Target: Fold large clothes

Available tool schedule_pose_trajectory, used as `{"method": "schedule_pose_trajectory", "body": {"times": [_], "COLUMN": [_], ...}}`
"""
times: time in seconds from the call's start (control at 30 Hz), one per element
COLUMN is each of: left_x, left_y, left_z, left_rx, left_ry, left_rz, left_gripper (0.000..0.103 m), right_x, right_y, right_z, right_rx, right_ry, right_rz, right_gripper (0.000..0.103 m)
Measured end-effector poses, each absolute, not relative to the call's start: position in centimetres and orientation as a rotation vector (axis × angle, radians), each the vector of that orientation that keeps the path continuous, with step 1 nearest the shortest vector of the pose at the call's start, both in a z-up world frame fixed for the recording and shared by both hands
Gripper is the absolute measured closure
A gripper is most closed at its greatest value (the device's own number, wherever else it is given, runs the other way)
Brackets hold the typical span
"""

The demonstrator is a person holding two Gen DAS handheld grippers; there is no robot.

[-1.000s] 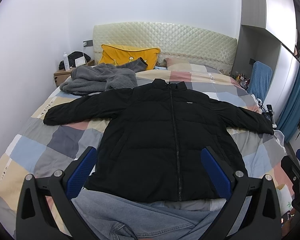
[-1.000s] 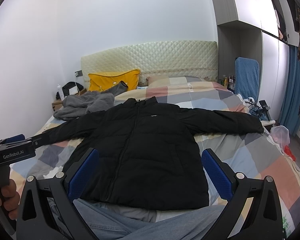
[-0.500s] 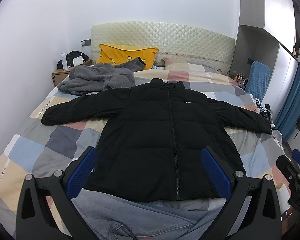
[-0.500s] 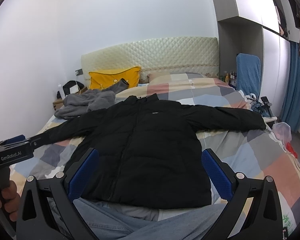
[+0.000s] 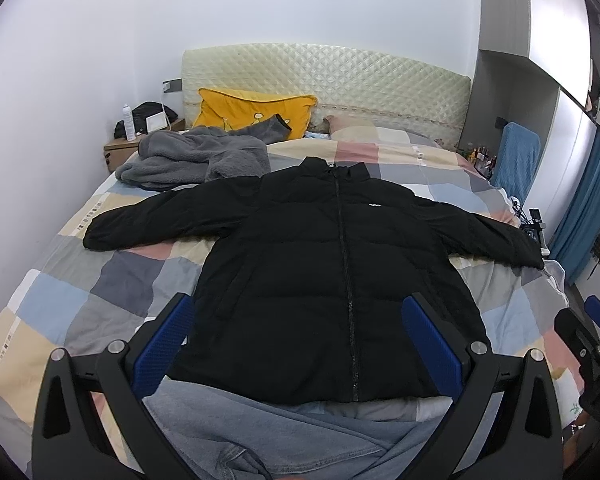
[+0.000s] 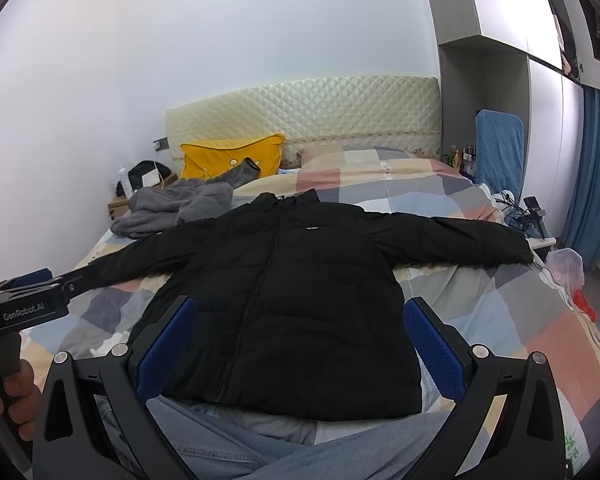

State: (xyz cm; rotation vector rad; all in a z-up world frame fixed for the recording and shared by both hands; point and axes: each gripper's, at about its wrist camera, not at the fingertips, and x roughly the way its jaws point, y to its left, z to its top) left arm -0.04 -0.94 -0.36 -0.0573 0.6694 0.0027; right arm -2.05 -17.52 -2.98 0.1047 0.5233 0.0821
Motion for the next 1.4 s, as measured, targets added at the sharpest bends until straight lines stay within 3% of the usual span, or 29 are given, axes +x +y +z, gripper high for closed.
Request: {"method": "schedule_pose_trajectory", "body": {"times": [0.77, 1.4], "left_x": [2.6, 9.1], "left_y": [-3.3, -8.7], "left_z": [0.4, 2.2], "left_rx": [-0.077, -0.022], "left_ry": [0.649, 0.581], "left_rz": [-0.051, -0.166], "left_gripper": [0.0, 0.0], "right_x": [0.7, 5.2], "right_y": [-20.1, -29.1], "right_z": [-2.2, -3.4], "right_rx": [0.077, 0.138], "right_ry": [0.533, 0.516], "right_rz": [0.06, -0.09], "right_gripper": [0.0, 0.0]}}
